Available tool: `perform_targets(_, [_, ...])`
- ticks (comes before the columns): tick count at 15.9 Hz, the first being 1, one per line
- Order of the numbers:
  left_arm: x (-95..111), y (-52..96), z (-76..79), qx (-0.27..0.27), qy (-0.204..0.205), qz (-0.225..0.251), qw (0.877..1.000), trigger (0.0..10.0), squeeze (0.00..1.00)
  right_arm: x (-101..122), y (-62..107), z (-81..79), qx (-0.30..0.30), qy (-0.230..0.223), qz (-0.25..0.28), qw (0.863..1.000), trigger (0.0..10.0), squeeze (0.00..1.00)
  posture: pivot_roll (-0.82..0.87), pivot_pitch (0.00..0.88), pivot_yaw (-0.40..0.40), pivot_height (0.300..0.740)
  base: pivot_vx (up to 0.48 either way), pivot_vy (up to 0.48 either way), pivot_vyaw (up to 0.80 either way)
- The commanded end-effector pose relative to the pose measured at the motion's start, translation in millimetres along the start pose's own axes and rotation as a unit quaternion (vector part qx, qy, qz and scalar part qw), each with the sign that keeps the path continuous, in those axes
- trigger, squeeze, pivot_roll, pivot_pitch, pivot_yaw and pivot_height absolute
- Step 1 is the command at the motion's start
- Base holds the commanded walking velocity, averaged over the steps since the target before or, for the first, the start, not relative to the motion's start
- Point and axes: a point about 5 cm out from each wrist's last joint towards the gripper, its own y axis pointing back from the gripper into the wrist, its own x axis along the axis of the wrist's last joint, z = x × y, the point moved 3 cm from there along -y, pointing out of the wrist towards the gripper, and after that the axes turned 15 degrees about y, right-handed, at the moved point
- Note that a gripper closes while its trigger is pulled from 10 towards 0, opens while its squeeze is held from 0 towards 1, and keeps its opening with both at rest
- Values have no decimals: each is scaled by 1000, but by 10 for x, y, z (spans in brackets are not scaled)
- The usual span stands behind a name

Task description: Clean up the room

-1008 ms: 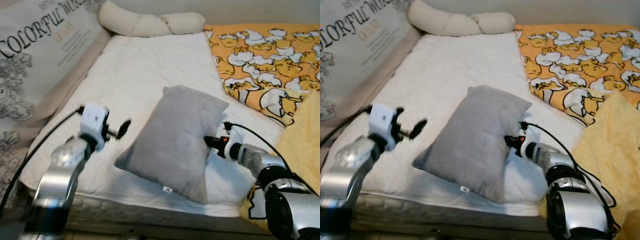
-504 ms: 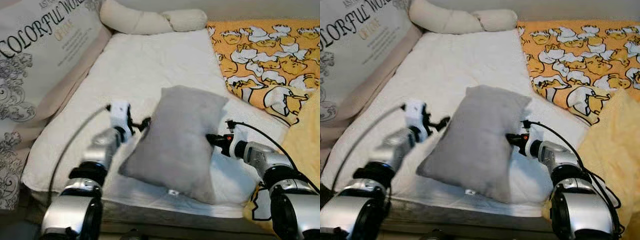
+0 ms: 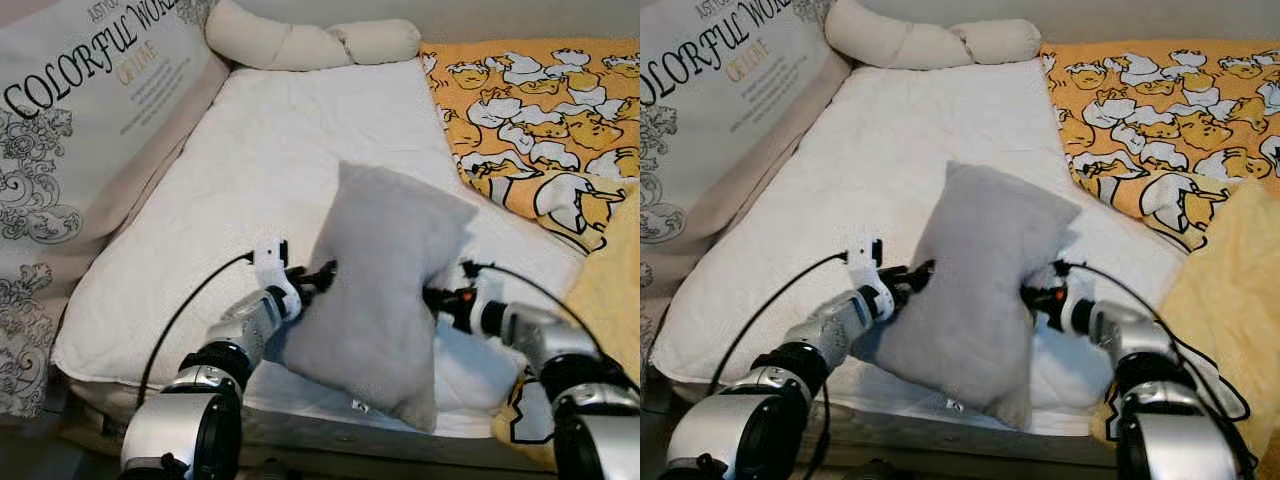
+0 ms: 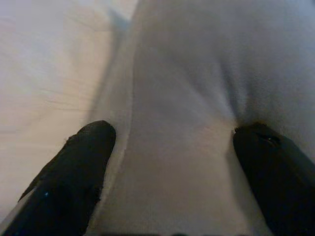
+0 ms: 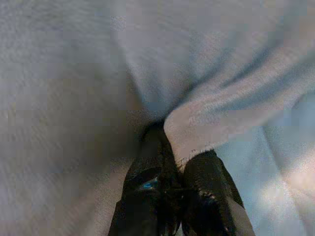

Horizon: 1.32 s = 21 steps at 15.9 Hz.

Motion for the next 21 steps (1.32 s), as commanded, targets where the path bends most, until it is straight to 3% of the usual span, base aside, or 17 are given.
perform_targets(1, [-136, -31, 93, -36, 29, -30, 999, 10000, 1000, 48, -80, -91, 7, 6, 10, 1000, 0, 0, -119, 0, 112, 740, 0, 0, 0])
perform_targets(2, [-216, -23, 127, -59, 24, -51, 997, 10000, 1000, 21, -159, -172, 1, -1, 11, 1000, 10000, 0, -108, 0, 109, 740, 0, 0, 0])
perform_targets(3, [-265, -16, 122, -61, 9, -64, 996, 10000, 1000, 16, -198, -219, 2, -6, 13, 1000, 10000, 0, -102, 0, 107, 740, 0, 0, 0])
perform_targets(5, [-419, 29, -6, -27, -68, -103, 992, 10000, 1000, 41, -322, -367, -5, -26, 31, 999, 10000, 0, -90, 0, 105, 740, 0, 0, 0])
perform_targets(6, [-450, 67, -98, -4, -101, -115, 988, 0, 1000, 102, -373, -400, -24, -63, 60, 996, 10000, 0, -82, 0, 109, 740, 0, 0, 0])
perform_targets(7, [-440, 79, -120, -1, -106, -114, 988, 0, 902, 124, -383, -408, -28, -76, 71, 994, 10000, 47, -81, 0, 110, 740, 0, 0, 0])
perform_targets(8, [-402, 103, -172, 11, -102, -109, 989, 0, 322, 152, -398, -418, -38, -107, 91, 989, 10000, 1000, -76, 0, 116, 740, 0, 0, 0])
perform_targets(9, [-379, 114, -190, 14, -101, -106, 989, 0, 0, 159, -404, -424, -42, -119, 99, 987, 10000, 1000, -76, 0, 116, 740, 0, 0, 0])
perform_targets(13, [-331, 150, -210, 0, -110, -112, 988, 0, 0, 113, -442, -538, -36, -140, 110, 983, 10000, 1000, -74, 0, 133, 740, 0, 0, 0])
perform_targets(14, [-317, 150, -207, -2, -119, -108, 987, 0, 0, 114, -443, -553, -29, -144, 111, 983, 7686, 1000, -72, 0, 134, 740, 0, 0, 0])
perform_targets(15, [-306, 149, -204, -3, -124, -104, 987, 0, 0, 113, -443, -560, -26, -144, 111, 983, 2667, 1000, -72, 0, 134, 740, 0, 0, 0])
perform_targets(16, [-302, 150, -204, -4, -123, -103, 987, 0, 0, 109, -442, -561, -26, -143, 109, 983, 0, 1000, -71, 0, 133, 740, 0, 0, 0])
perform_targets(17, [-298, 151, -204, -4, -121, -102, 987, 0, 0, 106, -442, -564, -24, -142, 108, 984, 0, 953, -70, 0, 133, 740, 0, 0, 0])
perform_targets(18, [-284, 153, -203, -5, -116, -96, 989, 0, 0, 99, -436, -568, -23, -138, 107, 984, 0, 0, -70, 0, 133, 740, 0, 0, 0])
perform_targets(21, [-311, 163, -219, -1, -87, -94, 992, 0, 0, 121, -446, -589, -14, -128, 106, 986, 0, 0, -66, 0, 128, 740, 0, 0, 0])
